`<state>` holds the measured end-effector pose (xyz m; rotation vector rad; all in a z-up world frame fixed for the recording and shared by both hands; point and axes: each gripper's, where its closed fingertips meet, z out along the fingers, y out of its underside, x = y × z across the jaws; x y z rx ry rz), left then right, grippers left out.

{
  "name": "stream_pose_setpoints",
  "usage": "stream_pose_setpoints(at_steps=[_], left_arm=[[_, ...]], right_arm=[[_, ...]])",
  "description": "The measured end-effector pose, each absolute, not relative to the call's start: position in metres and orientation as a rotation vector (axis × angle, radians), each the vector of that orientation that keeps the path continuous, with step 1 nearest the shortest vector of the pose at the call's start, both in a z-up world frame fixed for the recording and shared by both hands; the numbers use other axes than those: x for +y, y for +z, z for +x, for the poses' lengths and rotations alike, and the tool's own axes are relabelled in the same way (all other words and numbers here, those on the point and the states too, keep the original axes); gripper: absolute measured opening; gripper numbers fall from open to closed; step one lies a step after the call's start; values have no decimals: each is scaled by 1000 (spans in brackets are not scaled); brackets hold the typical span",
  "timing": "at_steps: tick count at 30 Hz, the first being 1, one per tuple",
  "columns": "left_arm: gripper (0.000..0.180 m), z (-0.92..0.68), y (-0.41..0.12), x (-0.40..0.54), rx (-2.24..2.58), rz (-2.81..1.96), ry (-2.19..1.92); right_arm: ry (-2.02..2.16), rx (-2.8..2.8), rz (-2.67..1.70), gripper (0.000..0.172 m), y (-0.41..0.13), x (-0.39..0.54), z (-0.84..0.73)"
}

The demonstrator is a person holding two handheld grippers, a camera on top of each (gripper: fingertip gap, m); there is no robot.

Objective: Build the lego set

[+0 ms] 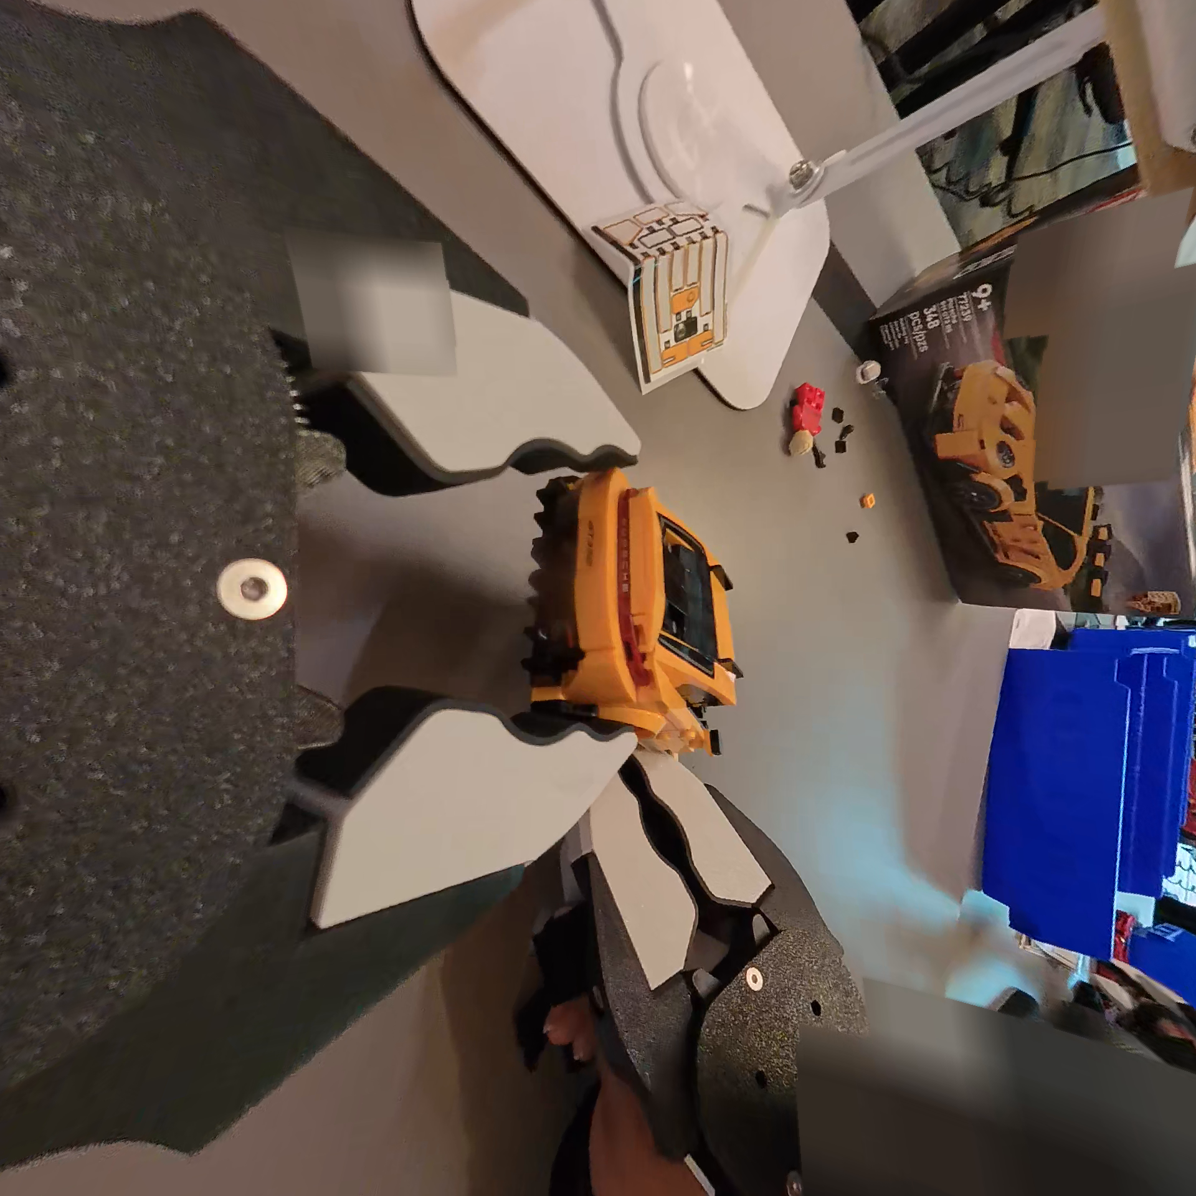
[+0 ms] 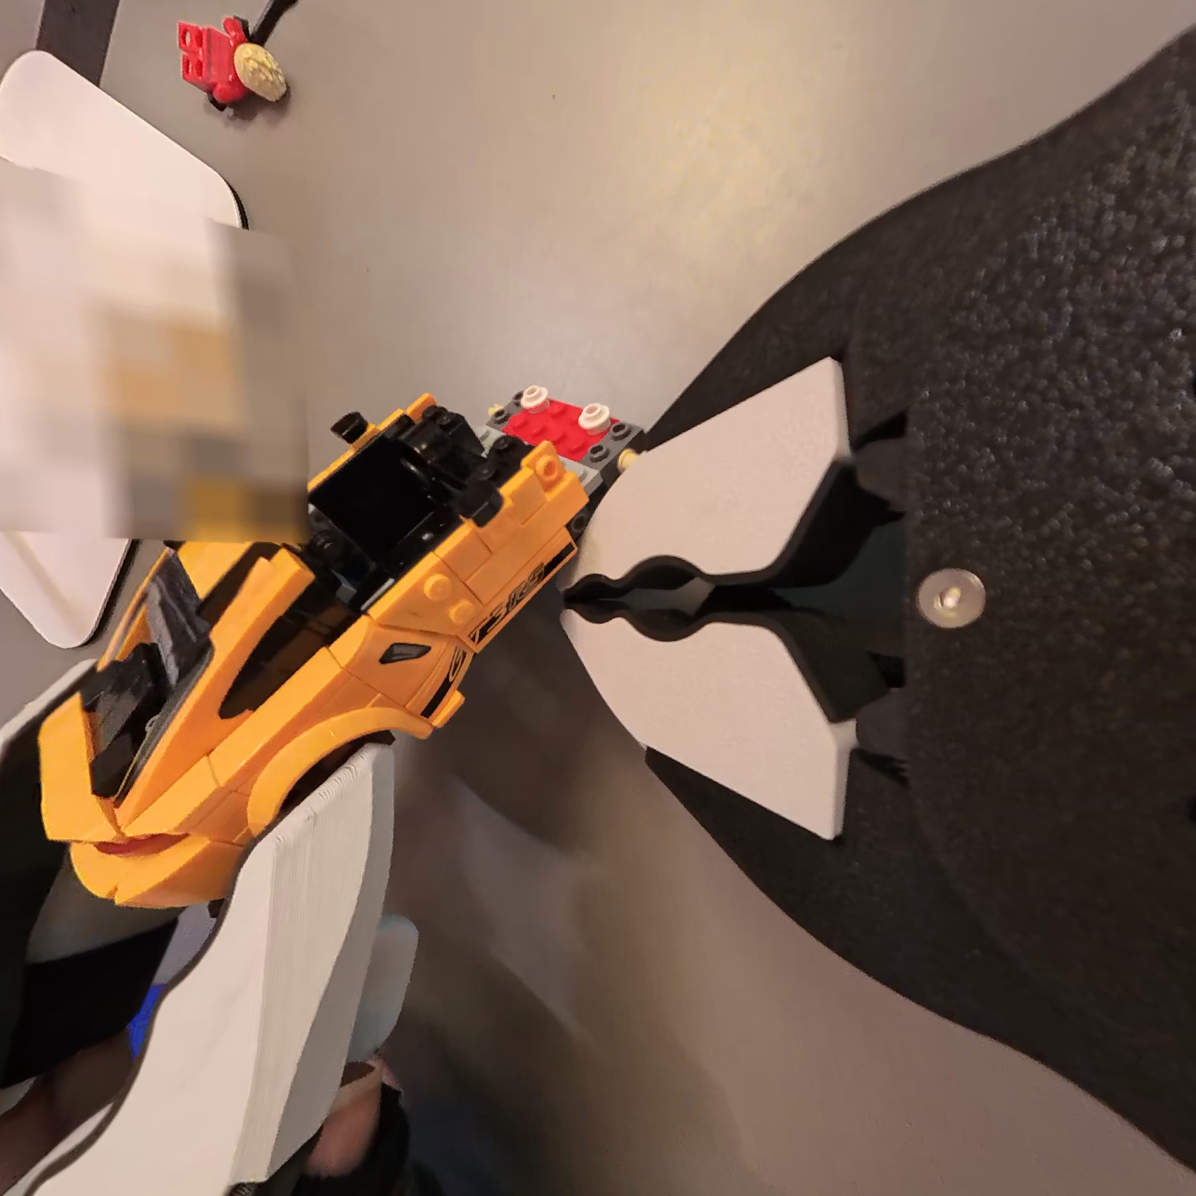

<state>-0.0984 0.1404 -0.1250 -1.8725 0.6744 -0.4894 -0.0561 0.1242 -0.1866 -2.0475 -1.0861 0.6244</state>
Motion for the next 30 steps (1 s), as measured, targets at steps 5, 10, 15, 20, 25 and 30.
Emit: stream_pose_setpoints(at_steps=[5,10,15,20,25,30], left_arm=[[73,-100,-127,141,704,-1855,-436],[73,-105,-135,145,681,-1892,-424],[73,-110,-147,146,688,-1934,-426],[73,-114,-175,145,789,-2026,-322],[73,-115,-188,145,819,-2083,-270],[80,-111,-184,142,833,-2051,-325]], right_arm=[[632,-1089,-2044,0,-186,123,-56],[689,-1090,-2022,0,-178,114,-57],[595,-982,-1809,0,-119,138,-54],[494,-848,-1723,0,-61,203,-52],[444,-788,-1683,0,-31,256,-56],[385,-894,-1519,0,-18,289,-65]])
